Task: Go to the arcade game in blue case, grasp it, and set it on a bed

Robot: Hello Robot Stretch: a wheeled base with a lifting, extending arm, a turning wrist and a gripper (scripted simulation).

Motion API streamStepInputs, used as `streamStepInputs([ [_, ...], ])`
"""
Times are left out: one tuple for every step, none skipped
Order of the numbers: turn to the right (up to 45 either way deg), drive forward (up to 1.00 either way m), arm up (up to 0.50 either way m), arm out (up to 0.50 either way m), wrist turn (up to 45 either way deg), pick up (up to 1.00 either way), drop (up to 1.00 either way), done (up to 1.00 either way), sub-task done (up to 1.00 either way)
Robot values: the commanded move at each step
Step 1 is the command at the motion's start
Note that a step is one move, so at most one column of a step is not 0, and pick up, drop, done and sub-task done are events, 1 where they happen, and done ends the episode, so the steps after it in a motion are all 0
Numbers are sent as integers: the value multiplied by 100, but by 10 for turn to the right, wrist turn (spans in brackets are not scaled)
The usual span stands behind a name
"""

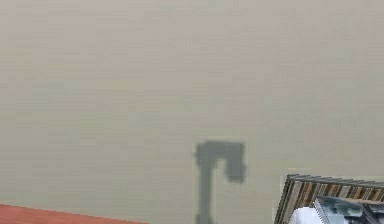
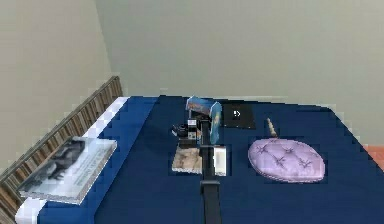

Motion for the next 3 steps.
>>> streamStepInputs([
  [0, 0, 0, 0, 0, 0, 100, 0, 0],
  [0, 0, 10, 0, 0, 0, 0, 0, 0],
  [0, 0, 0, -8, 0, 0, 0, 0, 0],
])
